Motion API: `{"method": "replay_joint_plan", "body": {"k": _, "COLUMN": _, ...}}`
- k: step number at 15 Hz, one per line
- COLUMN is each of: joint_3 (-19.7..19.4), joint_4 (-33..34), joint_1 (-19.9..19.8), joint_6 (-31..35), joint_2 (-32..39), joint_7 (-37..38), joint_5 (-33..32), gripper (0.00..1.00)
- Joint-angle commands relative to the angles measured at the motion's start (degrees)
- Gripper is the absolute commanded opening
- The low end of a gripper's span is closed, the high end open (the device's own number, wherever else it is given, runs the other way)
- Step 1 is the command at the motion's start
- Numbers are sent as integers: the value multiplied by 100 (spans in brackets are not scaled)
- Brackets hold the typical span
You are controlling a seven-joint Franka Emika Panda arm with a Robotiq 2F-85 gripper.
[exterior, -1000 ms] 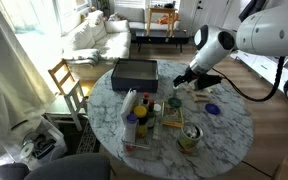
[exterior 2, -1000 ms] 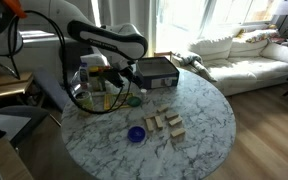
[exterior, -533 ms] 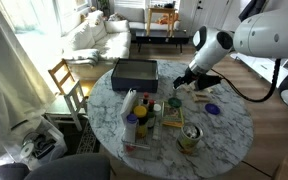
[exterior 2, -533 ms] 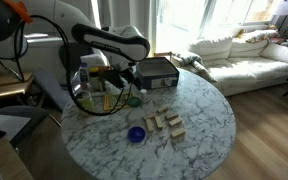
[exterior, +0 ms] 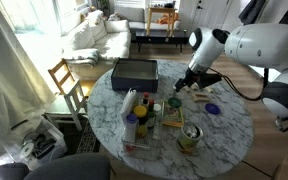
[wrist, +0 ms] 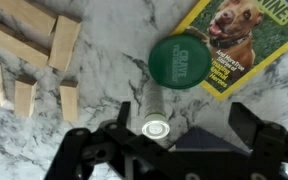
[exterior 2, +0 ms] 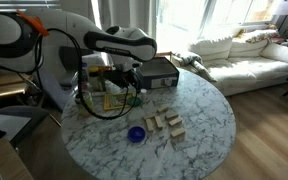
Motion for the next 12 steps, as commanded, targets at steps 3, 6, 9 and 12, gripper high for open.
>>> {"method": "replay_joint_plan", "body": {"k": 3, "joint_3": -146, "joint_4": 987, "joint_1": -324, "joint_6": -58, "joint_2": 674, "joint_7": 267, "joint_5": 567, "gripper": 100}}
{"method": "replay_joint_plan", "body": {"k": 6, "joint_3": -57, "joint_4": 1242, "joint_1": -473, "joint_6": -423, "joint_2": 788, "joint_7": 264, "joint_5": 779, "gripper": 100}}
{"method": "replay_joint_plan", "body": {"k": 9, "joint_3": -127, "joint_4": 1255, "joint_1": -500, "joint_6": -800, "joint_2": 899, "joint_7": 262, "joint_5": 813, "gripper": 100}}
{"method": "replay_joint_plan", "body": {"k": 12, "joint_3": -129, "joint_4": 1153, "joint_1": -518, "joint_6": -1109, "joint_2": 962, "joint_7": 235, "joint_5": 860, "gripper": 99}}
